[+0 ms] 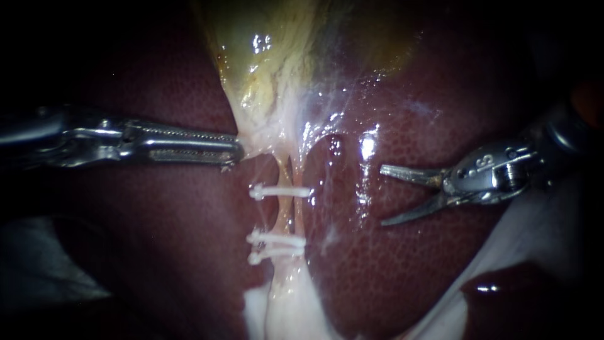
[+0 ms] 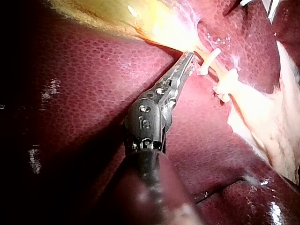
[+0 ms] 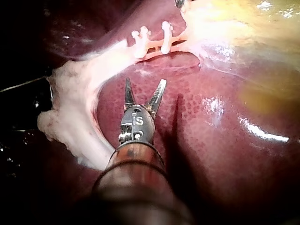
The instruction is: Go to the cutting position left tube
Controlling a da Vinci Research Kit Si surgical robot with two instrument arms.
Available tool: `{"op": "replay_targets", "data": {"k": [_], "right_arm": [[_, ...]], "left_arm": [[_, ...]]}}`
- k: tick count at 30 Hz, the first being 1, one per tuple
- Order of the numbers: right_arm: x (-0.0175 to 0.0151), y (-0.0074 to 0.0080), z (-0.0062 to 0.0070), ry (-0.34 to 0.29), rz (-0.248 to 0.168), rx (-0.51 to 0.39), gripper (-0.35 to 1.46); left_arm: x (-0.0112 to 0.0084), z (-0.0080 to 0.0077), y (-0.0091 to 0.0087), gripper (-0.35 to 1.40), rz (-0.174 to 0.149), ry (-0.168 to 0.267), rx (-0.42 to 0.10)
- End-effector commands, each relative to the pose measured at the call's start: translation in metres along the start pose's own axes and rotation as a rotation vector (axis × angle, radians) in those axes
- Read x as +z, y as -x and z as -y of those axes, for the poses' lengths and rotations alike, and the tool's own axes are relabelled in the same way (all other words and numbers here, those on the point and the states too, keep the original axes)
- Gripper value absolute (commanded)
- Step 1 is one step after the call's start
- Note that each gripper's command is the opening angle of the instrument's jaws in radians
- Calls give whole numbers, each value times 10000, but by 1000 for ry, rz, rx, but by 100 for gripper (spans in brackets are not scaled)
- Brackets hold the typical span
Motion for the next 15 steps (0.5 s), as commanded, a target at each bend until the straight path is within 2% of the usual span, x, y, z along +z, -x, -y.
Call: {"op": "replay_targets", "data": {"k": [1, 5, 8, 11, 15], "right_arm": [[0, 0, 0, 0, 0, 0, 144], [0, 0, 0, 0, 0, 0, 144], [0, 0, 0, 0, 0, 0, 144], [0, 0, 0, -3, 0, 0, 144], [6, -3, 2, -30, -15, 1, 144]], "left_arm": [[-2, 1, -1, -35, 1, 1, -1], [-19, -1, -10, -35, 4, 13, -5], [-43, -5, -22, -35, 2, 0, -12], [-66, -10, -34, -35, -20, -8, -21], [-77, -14, -39, -35, -26, -12, -13]]}}
